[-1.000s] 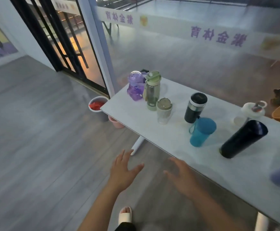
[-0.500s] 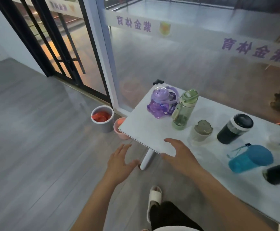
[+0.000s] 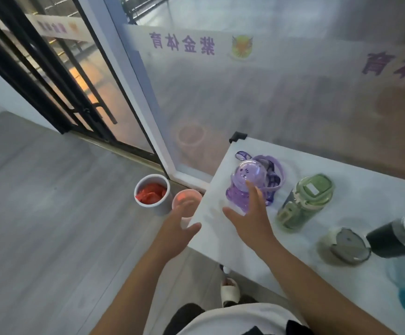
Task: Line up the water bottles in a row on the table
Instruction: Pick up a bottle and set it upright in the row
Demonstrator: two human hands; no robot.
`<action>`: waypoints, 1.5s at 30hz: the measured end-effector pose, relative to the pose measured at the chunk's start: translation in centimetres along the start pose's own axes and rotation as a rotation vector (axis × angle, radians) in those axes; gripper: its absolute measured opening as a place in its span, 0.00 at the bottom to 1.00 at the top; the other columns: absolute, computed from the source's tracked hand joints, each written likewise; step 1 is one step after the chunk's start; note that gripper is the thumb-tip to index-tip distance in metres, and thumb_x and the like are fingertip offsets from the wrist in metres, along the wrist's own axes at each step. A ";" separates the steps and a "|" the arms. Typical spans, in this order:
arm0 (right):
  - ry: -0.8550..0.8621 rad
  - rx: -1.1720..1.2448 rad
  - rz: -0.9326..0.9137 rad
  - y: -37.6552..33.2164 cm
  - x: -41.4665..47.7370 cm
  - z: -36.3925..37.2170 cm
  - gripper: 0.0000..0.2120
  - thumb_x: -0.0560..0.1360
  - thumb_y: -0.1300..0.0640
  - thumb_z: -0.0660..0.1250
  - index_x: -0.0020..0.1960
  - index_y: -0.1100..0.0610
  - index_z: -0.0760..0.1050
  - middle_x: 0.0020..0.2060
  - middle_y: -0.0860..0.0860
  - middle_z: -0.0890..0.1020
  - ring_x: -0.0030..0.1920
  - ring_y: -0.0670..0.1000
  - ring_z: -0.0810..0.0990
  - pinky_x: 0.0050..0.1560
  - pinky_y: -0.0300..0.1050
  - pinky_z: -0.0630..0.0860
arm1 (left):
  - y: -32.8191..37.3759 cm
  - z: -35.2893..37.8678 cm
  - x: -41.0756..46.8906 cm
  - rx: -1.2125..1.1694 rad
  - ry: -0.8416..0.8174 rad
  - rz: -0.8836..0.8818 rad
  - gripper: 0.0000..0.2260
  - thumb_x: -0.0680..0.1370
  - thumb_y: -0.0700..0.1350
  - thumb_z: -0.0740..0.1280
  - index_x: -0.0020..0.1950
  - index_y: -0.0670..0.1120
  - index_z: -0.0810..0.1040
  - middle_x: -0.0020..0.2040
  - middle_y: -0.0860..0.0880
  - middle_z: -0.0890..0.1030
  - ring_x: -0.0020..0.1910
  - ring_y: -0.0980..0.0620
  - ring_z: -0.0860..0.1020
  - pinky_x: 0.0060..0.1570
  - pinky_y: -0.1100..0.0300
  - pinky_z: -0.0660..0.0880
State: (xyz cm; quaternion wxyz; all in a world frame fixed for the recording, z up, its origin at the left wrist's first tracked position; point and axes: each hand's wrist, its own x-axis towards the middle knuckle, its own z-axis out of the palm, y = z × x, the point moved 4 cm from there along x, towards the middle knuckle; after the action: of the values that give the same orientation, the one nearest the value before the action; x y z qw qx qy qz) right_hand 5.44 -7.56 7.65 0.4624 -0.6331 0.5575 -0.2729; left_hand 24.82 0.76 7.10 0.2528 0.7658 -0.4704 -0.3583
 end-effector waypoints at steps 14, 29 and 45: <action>0.331 0.739 0.464 1.6 2.7 1.5 0.44 0.64 0.52 0.74 0.74 0.40 0.55 0.61 0.43 0.70 0.58 0.49 0.72 0.55 0.49 0.67 | 7.2 4.9 15.2 -0.297 -0.506 -0.020 0.29 0.76 0.58 0.68 0.75 0.56 0.64 0.68 0.53 0.70 0.67 0.52 0.71 0.57 0.61 0.69; 0.411 0.800 0.539 -0.7 13.4 1.5 0.18 0.77 0.52 0.64 0.67 0.46 0.69 0.57 0.46 0.77 0.54 0.45 0.75 0.42 0.41 0.71 | 8.5 4.9 24.4 -0.524 -0.653 -0.047 0.25 0.70 0.61 0.72 0.65 0.58 0.73 0.62 0.50 0.79 0.57 0.51 0.80 0.52 0.57 0.77; 0.425 0.773 0.531 -2.4 25.1 -2.1 0.16 0.80 0.49 0.60 0.65 0.52 0.72 0.54 0.49 0.78 0.52 0.50 0.77 0.40 0.45 0.75 | 12.6 3.9 34.3 -0.603 -0.603 -0.212 0.18 0.76 0.56 0.69 0.62 0.49 0.78 0.50 0.55 0.81 0.52 0.50 0.79 0.46 0.57 0.72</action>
State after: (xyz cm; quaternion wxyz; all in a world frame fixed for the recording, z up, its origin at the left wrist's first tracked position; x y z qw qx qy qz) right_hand 10.47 -32.30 6.37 0.5926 -0.1834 0.6391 -0.4548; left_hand 25.24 -35.78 3.15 0.2783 0.5630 -0.3164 -0.7110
